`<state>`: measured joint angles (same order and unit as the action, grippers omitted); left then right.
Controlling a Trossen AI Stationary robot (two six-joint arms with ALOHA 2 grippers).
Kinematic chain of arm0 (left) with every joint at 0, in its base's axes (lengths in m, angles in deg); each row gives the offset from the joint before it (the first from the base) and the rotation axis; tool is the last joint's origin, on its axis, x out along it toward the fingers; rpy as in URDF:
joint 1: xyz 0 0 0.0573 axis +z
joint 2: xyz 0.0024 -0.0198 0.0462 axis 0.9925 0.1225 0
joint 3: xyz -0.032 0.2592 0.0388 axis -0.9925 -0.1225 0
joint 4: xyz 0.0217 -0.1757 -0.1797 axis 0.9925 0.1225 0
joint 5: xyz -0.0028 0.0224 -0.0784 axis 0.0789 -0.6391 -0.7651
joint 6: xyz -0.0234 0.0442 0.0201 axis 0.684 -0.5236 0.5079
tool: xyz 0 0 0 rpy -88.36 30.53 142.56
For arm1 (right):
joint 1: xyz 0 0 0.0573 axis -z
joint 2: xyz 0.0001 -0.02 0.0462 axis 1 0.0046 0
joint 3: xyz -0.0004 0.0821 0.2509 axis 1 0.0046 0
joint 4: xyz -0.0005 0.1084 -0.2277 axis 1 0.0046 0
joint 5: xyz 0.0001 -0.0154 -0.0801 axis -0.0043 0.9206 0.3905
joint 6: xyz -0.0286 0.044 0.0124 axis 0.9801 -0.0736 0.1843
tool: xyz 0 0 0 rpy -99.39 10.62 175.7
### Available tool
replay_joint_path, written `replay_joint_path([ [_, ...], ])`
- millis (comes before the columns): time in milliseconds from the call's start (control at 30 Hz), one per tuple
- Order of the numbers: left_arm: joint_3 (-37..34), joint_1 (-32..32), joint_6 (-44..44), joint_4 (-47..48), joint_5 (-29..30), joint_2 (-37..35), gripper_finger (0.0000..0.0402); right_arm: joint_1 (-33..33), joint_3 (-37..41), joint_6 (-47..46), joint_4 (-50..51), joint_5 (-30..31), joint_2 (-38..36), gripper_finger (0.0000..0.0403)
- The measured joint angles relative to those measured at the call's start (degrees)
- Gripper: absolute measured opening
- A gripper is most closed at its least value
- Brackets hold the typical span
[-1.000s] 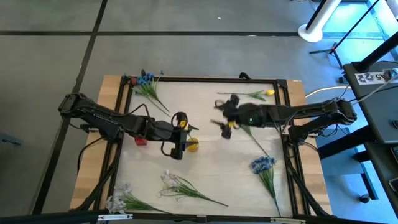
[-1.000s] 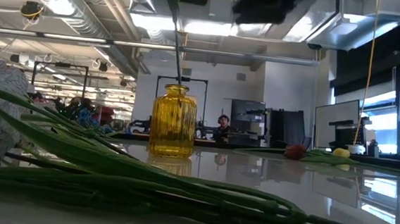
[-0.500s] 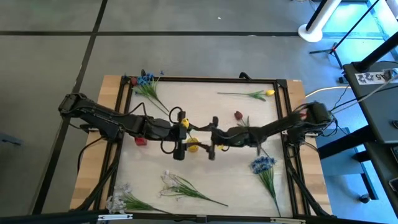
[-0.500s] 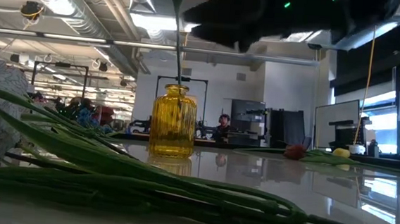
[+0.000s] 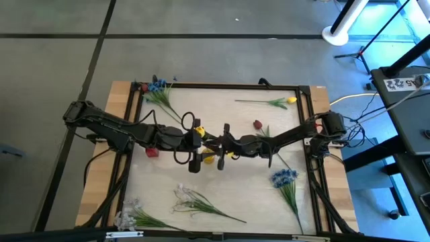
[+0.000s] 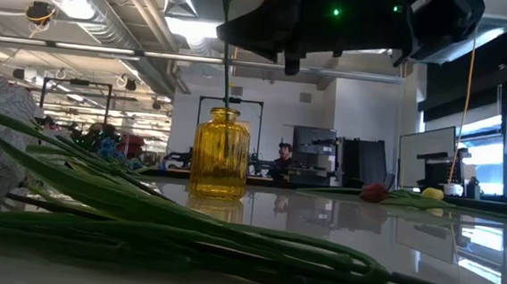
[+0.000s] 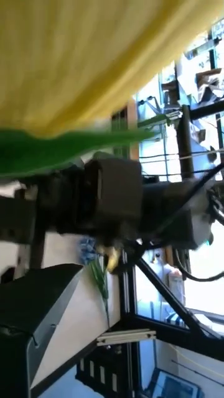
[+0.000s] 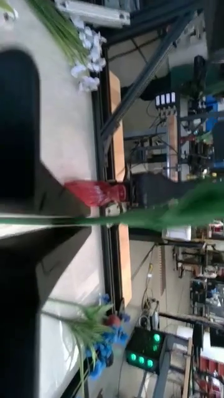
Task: Sort flowers into vase by color
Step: Put the left yellow tulip into the yellow flower vase
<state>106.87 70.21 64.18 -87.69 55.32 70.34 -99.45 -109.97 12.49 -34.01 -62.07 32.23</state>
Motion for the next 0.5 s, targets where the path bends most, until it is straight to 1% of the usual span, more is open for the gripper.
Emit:
replay_joint_path([
  [67,0.0,0.0,0.0,1.1,0.9,0.0,0.0251,-0.1,0.0,-0.3,0.0,0.0,0.0,0.0013],
  [167,0.0,-0.1,1.2,4.2,4.2,-1.5,0.0251,-0.1,0.3,-1.3,0.6,0.0,0.0,0.0014],
  [233,0.0,0.0,1.9,6.2,4.8,-3.1,0.0251,-0.1,0.9,-1.2,-1.6,0.0,0.0,0.0007],
  [367,0.0,0.1,2.6,10.5,5.7,-4.7,0.0251,-0.1,1.1,0.1,-5.4,0.0,0.0,0.001],
  [500,0.0,0.5,3.5,13.3,6.9,-5.1,0.0251,-0.1,1.2,2.3,-6.1,0.0,0.0,0.0005],
])
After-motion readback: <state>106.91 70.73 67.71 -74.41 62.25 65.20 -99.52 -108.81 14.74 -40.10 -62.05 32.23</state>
